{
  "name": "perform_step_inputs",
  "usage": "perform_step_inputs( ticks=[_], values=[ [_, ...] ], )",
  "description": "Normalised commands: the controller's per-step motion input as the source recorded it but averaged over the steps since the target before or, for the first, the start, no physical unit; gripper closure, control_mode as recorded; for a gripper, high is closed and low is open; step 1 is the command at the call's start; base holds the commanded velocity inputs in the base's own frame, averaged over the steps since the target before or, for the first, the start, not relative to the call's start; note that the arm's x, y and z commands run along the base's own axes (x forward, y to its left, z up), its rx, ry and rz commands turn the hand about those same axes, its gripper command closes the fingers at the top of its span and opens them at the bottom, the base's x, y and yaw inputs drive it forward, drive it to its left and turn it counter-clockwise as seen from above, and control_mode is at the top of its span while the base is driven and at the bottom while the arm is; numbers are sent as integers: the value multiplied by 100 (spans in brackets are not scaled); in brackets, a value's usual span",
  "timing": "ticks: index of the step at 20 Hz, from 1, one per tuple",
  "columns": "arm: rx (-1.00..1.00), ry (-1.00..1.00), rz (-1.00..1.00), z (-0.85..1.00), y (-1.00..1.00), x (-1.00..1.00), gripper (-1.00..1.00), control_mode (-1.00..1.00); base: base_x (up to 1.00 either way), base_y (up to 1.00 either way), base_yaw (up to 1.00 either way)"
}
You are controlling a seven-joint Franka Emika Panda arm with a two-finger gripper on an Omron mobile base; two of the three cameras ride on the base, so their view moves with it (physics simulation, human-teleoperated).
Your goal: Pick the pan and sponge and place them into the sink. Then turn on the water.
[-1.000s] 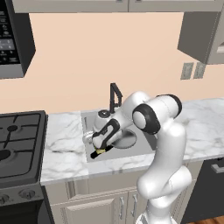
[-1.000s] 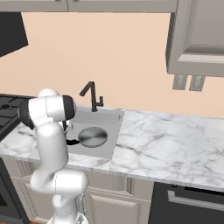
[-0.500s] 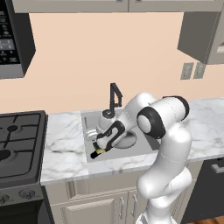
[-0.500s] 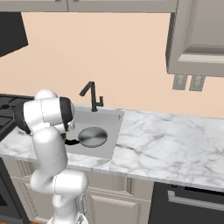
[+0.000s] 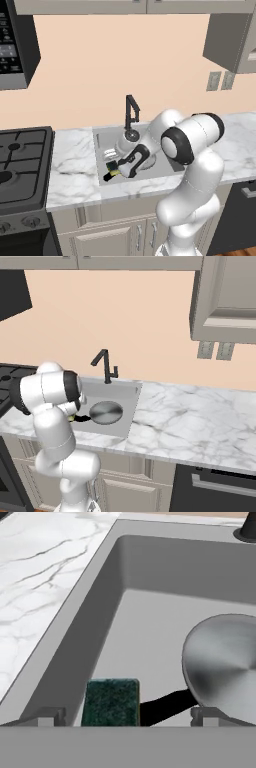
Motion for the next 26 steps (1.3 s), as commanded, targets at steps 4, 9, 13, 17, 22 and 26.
perform_step_inputs(
  ticks=[4, 9, 13, 17, 22, 26],
  values=[
    [3, -14, 0, 19, -12, -16, -100, -100, 0, 0, 0],
    [5, -12, -1, 27, -12, -8, -100, -100, 0, 0, 0],
    [6, -9, -1, 32, -6, -14, -100, -100, 0, 0, 0],
    [5, -4, -2, 48, 0, -20, -100, -100, 0, 0, 0],
    [1, 0, -1, 62, -9, -15, -100, -100, 0, 0, 0],
    [0, 3, 0, 61, -9, -11, -100, -100, 0, 0, 0]
  ],
)
